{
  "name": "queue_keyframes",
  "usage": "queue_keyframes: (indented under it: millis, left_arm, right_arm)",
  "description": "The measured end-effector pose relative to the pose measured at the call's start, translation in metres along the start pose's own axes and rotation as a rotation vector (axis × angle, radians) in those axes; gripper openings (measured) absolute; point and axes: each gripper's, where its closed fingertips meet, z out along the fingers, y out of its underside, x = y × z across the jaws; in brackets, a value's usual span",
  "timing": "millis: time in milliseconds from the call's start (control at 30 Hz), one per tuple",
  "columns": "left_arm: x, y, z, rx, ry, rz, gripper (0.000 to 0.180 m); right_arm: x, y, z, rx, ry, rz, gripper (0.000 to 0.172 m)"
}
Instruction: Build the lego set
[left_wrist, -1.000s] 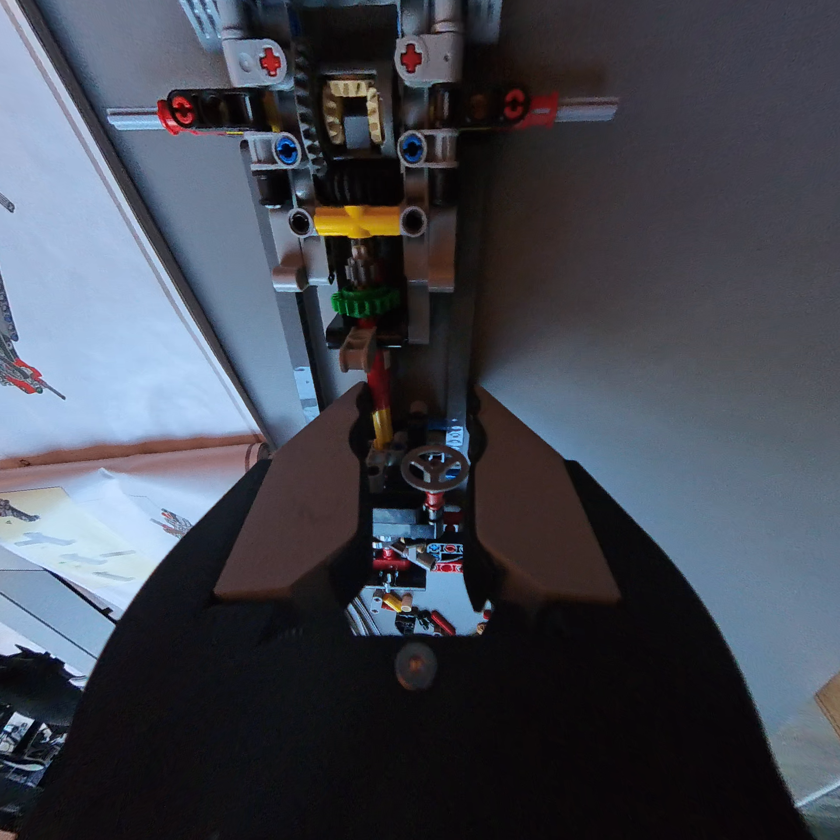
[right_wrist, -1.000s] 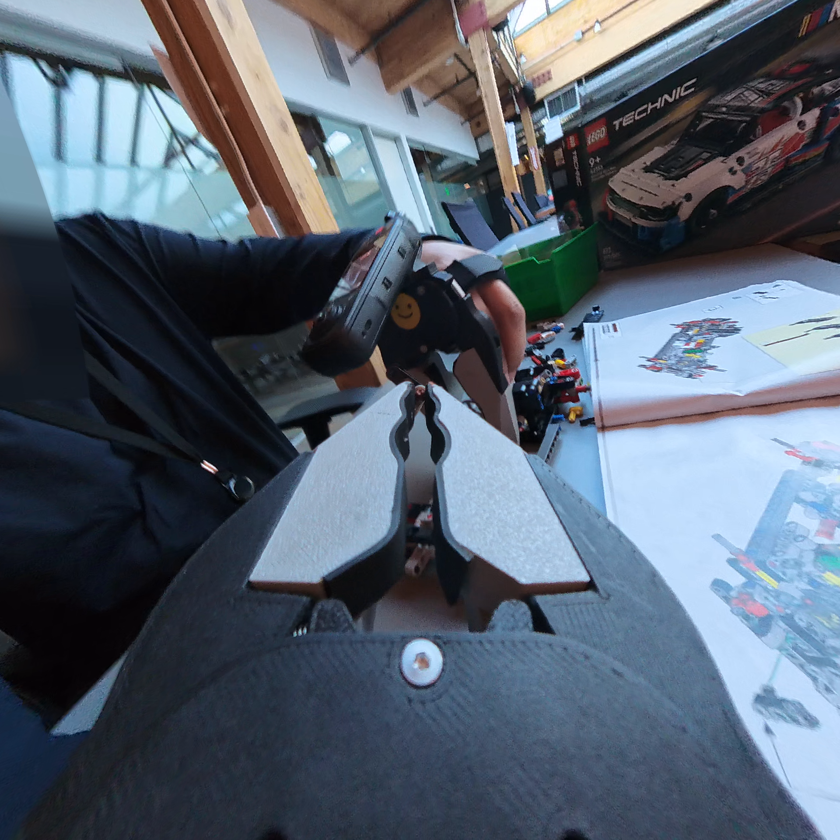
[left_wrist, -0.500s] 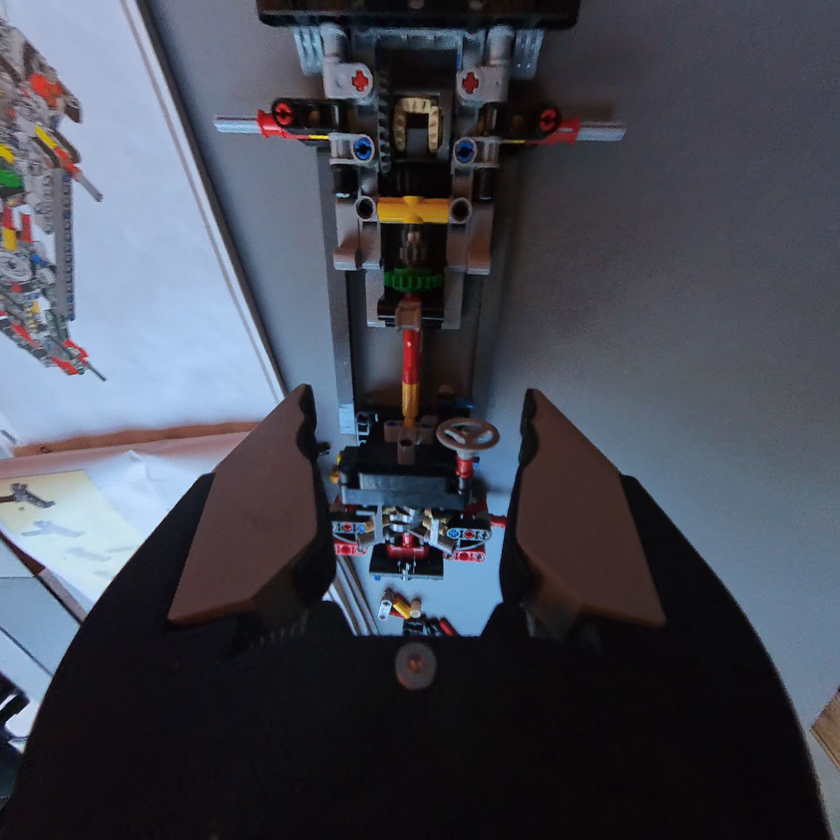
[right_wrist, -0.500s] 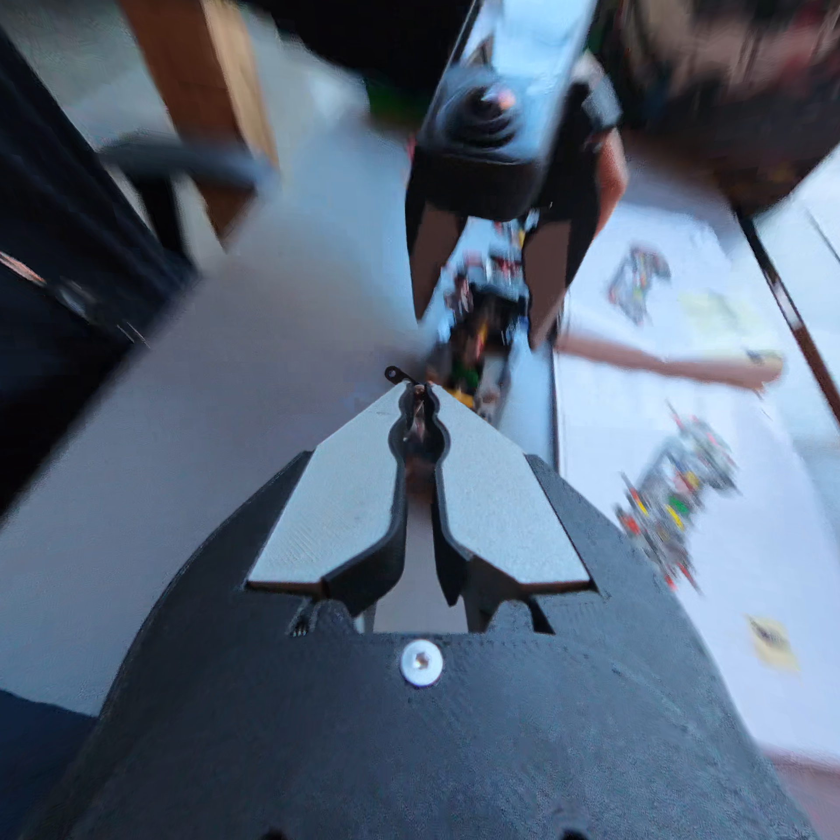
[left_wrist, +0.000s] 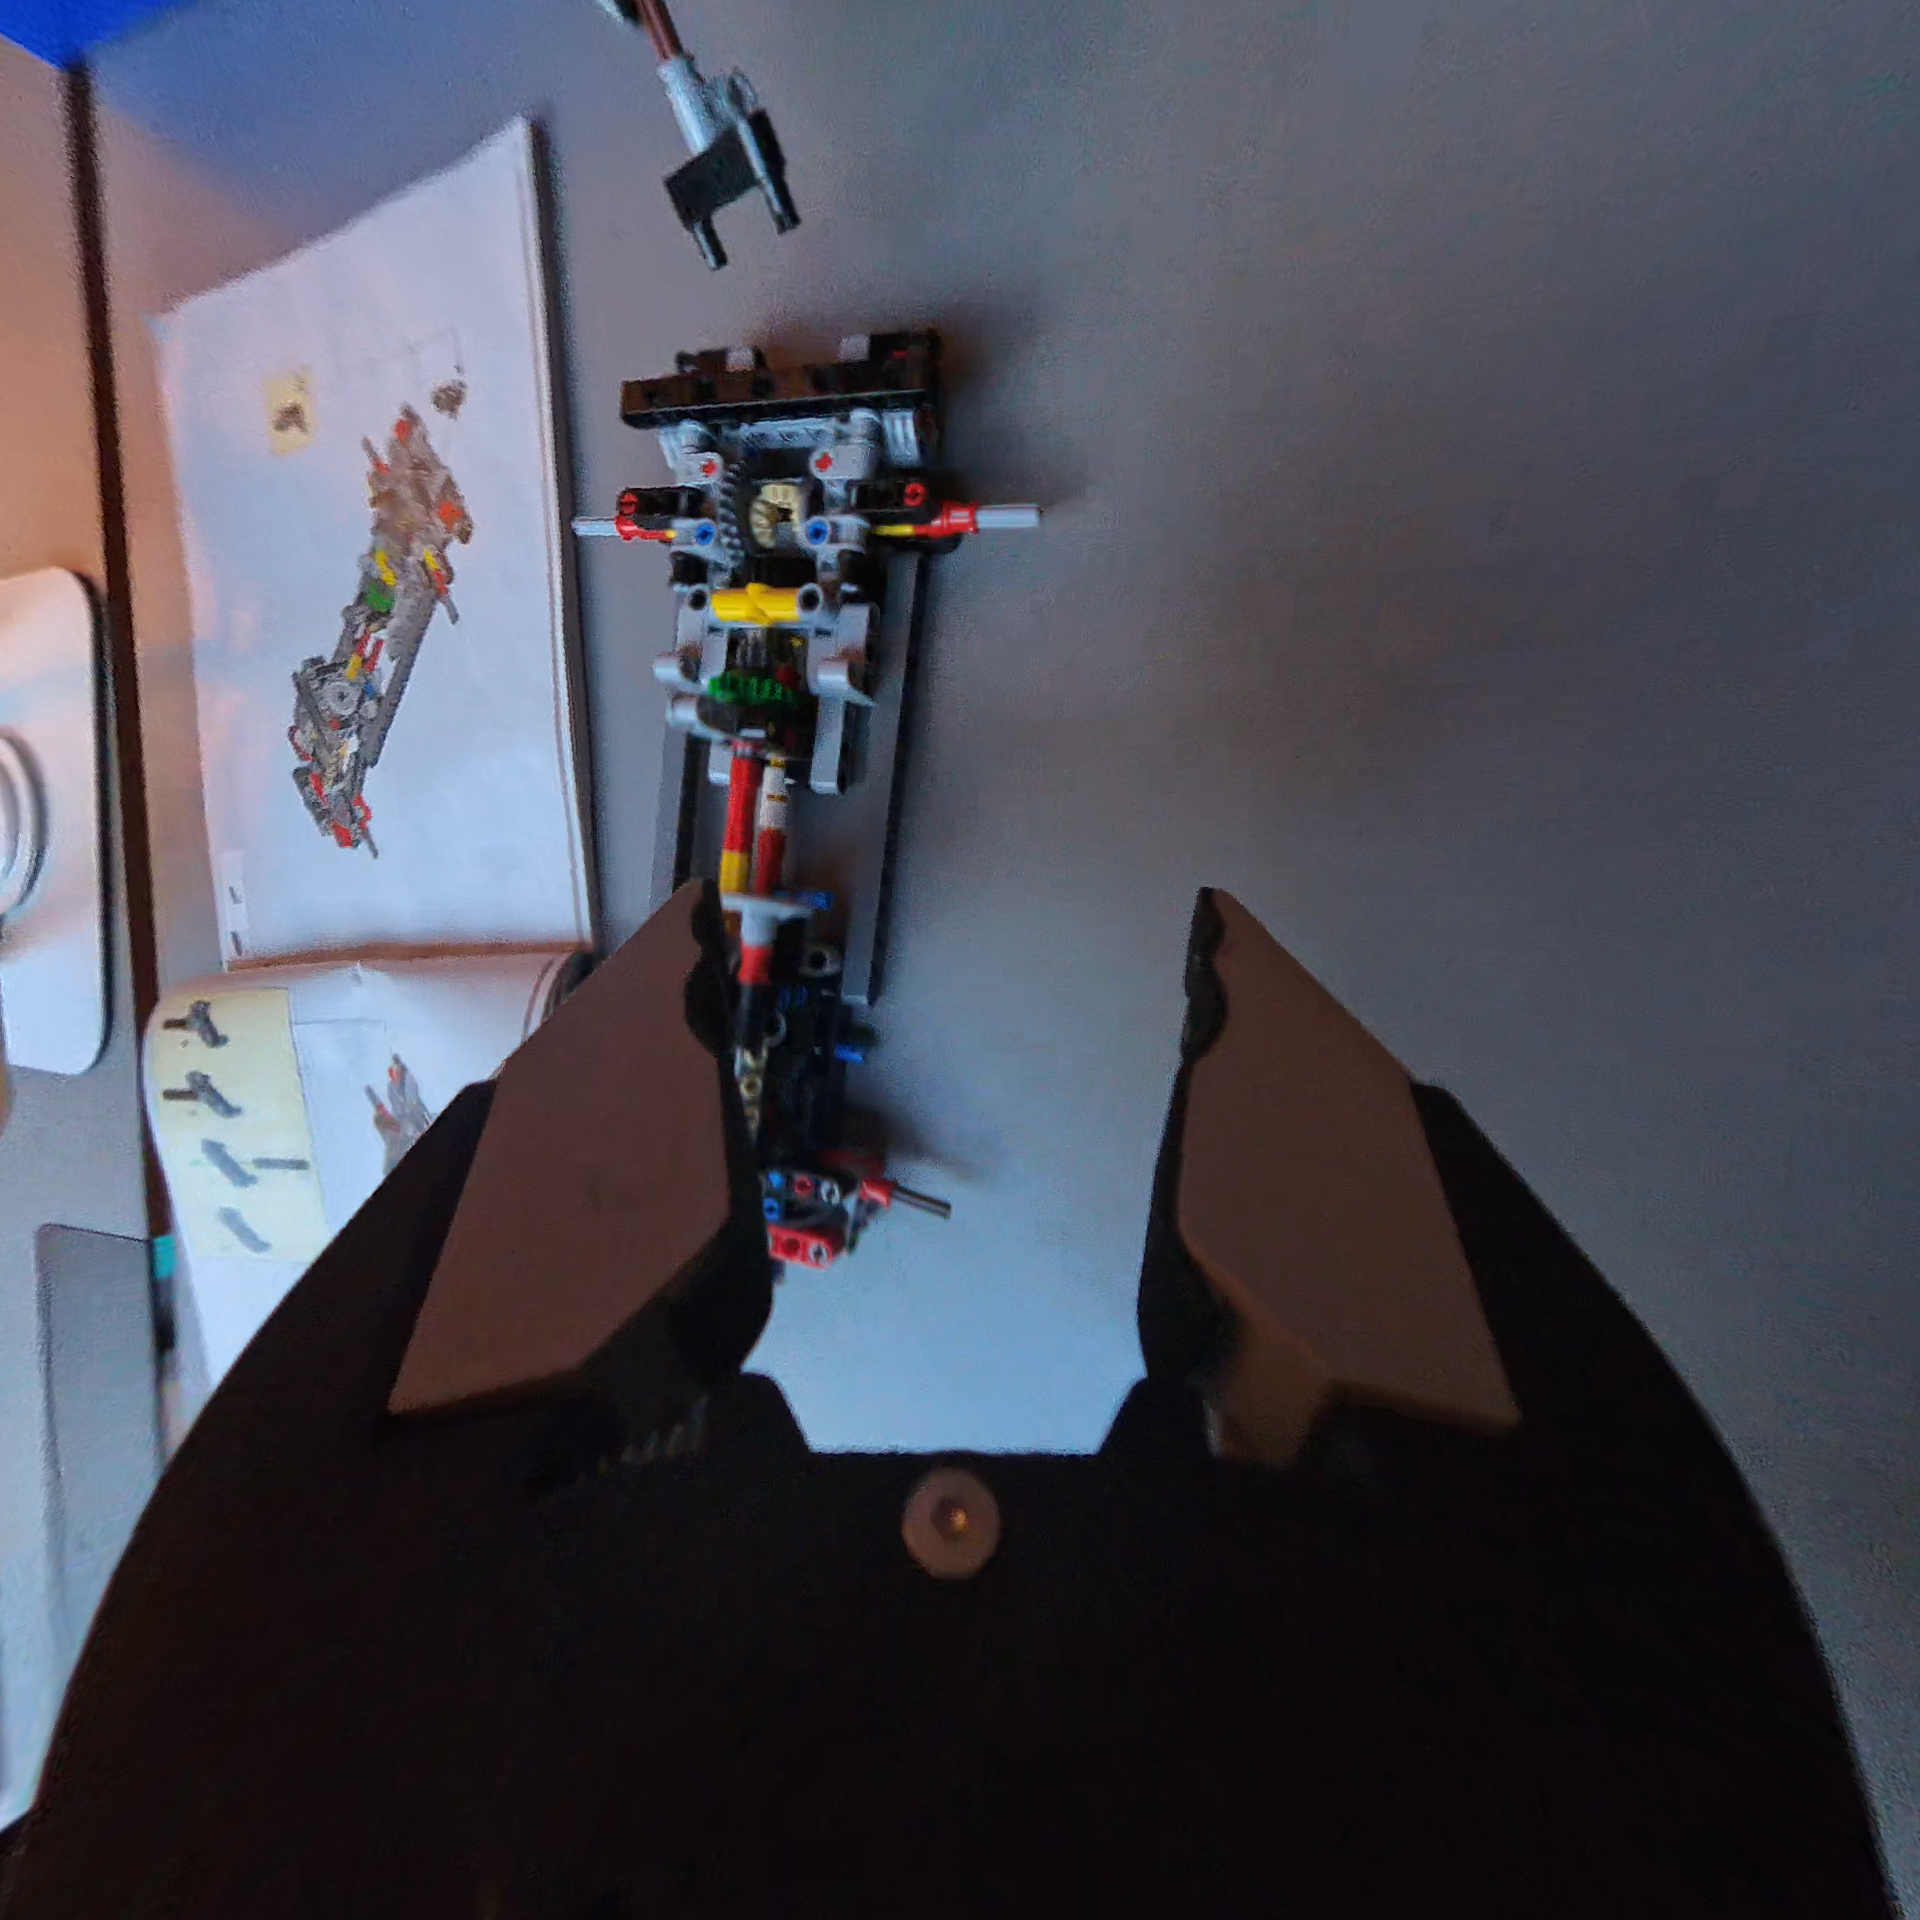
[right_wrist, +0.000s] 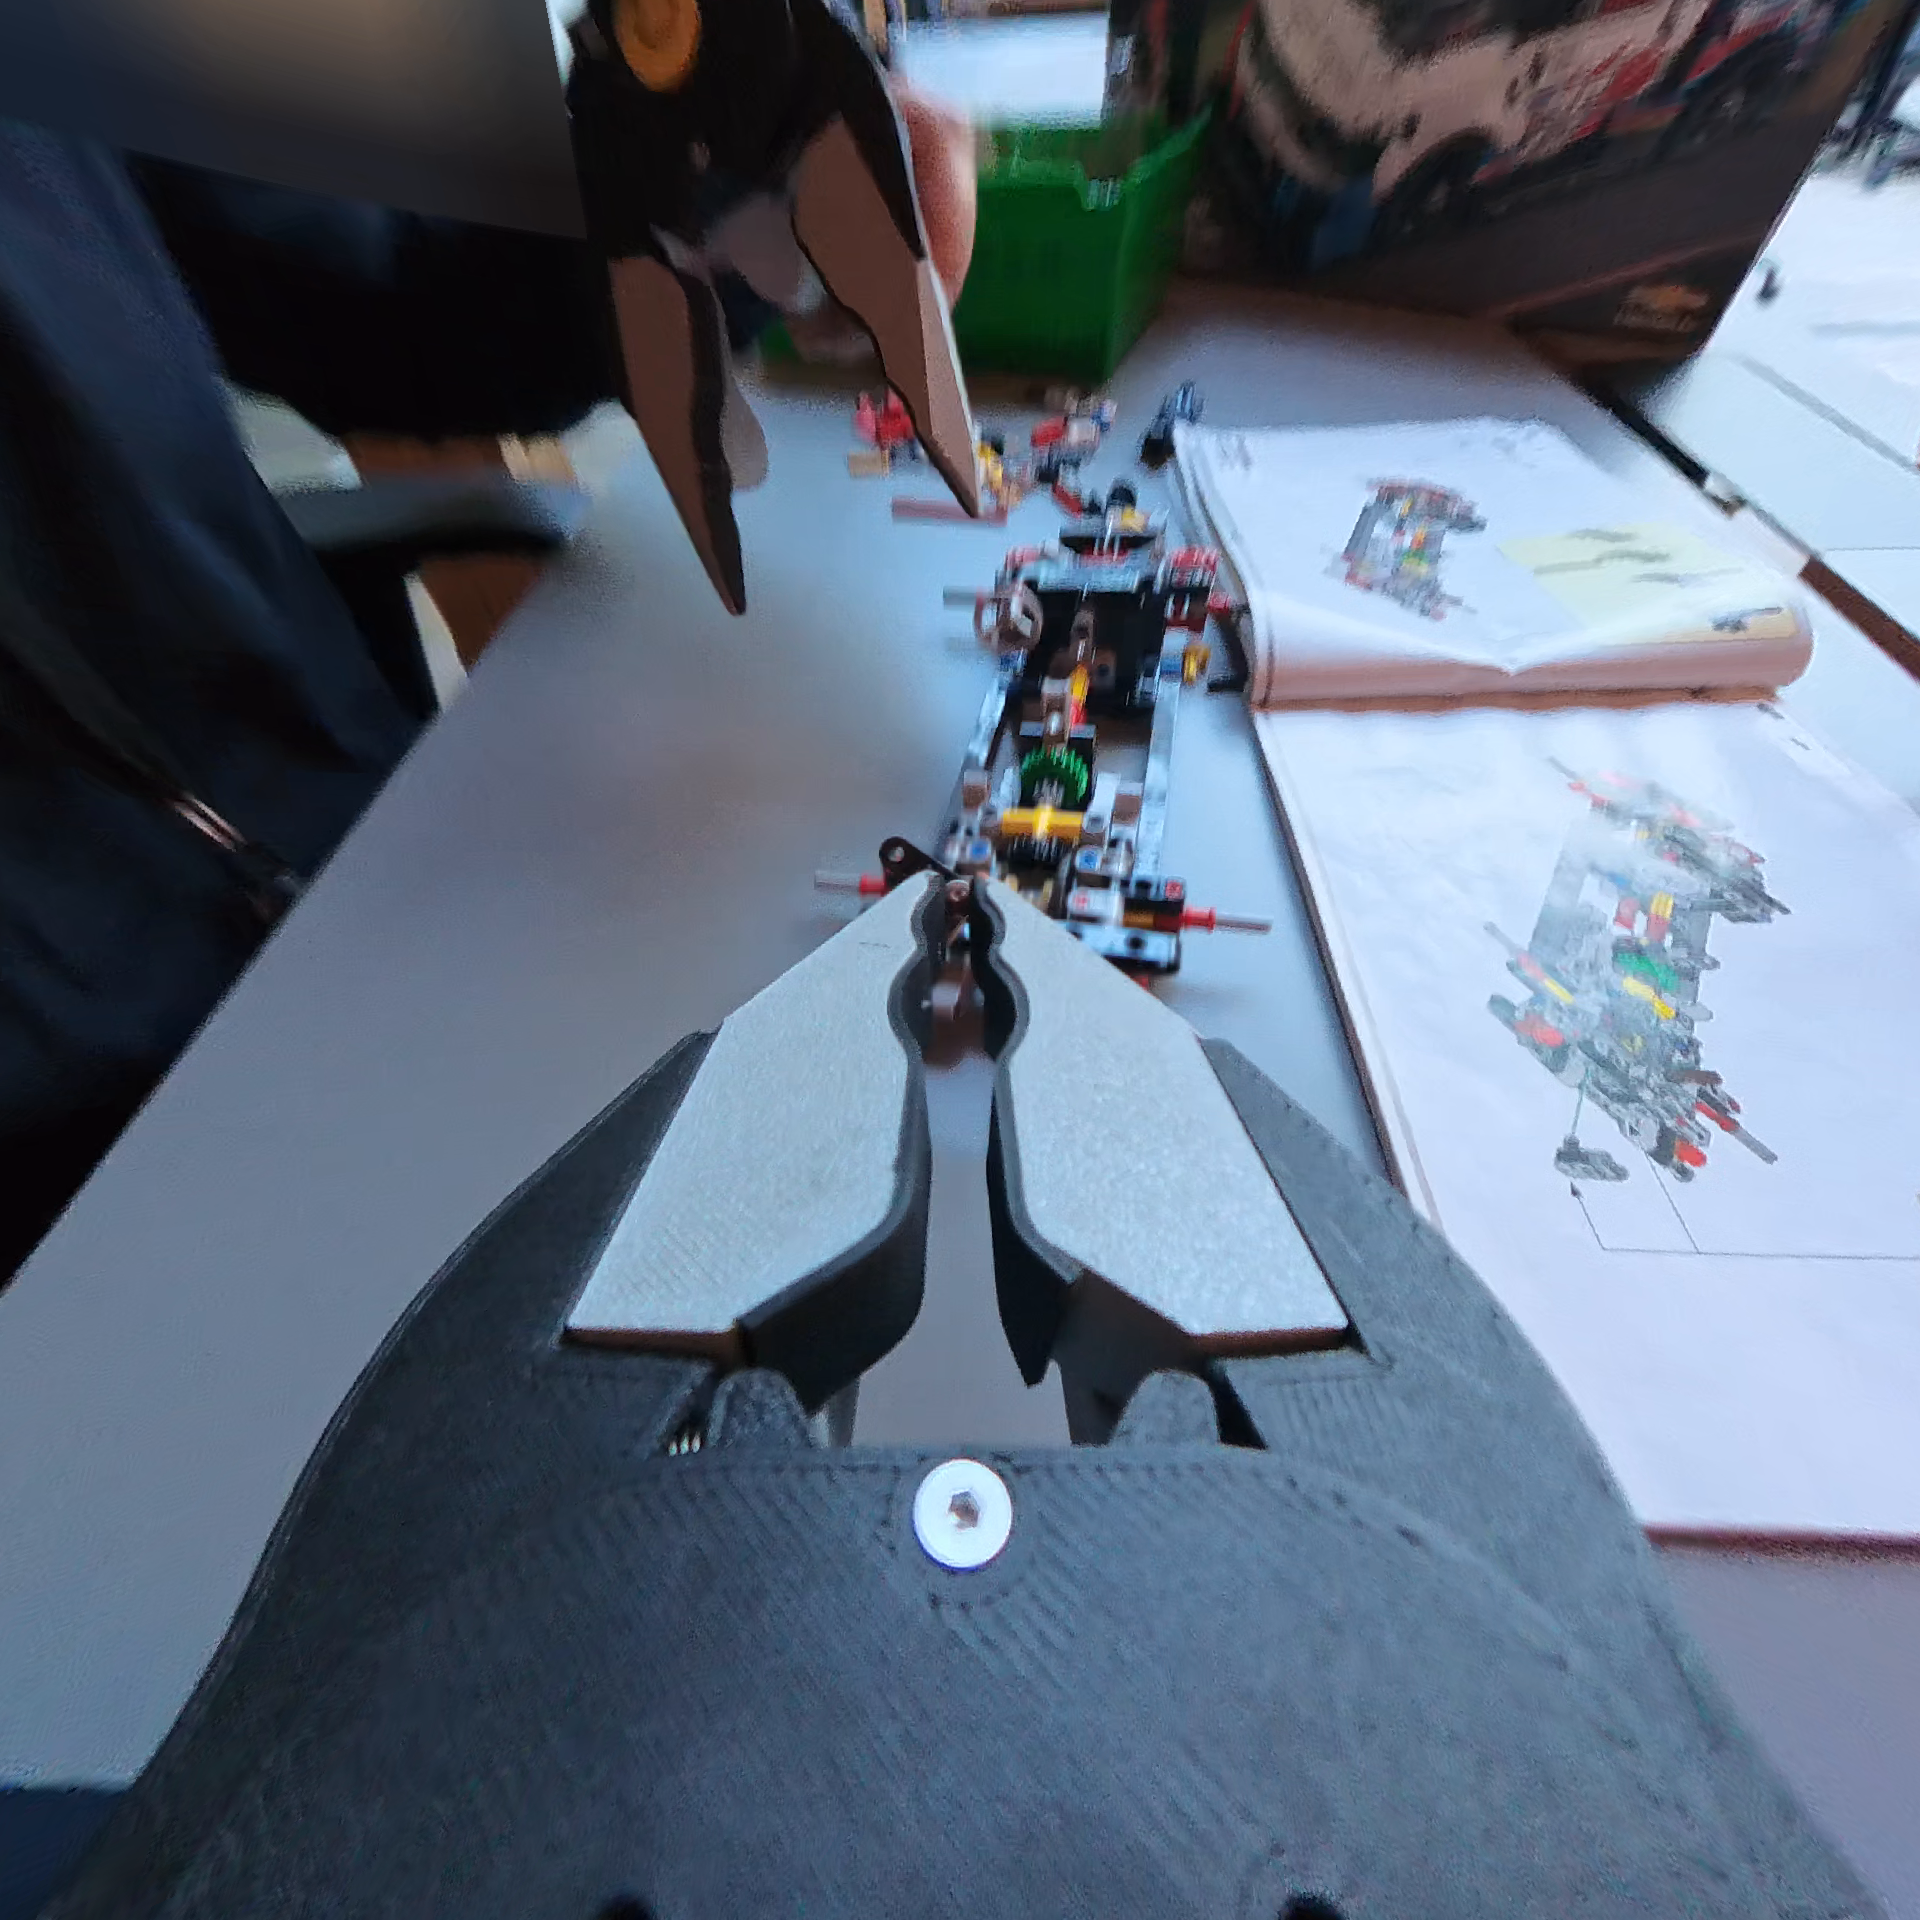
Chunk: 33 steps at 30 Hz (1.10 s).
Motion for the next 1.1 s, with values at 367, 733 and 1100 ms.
queue_keyframes:
  millis: [367, 733, 1100]
  left_arm:
    - [-0.043, 0.050, -0.039, 0.491, -0.067, -0.254, 0.075]
    - [-0.044, 0.065, -0.044, 0.523, -0.049, -0.339, 0.067]
    - [-0.044, 0.069, -0.045, 0.509, -0.070, -0.339, 0.065]
  right_arm:
    - [0.033, -0.016, 0.002, 0.245, 0.017, 0.170, 0.000]
    - [0.033, -0.015, 0.002, 0.248, -0.060, 0.216, 0.000]
    - [0.031, -0.016, -0.005, 0.265, -0.091, 0.239, 0.000]
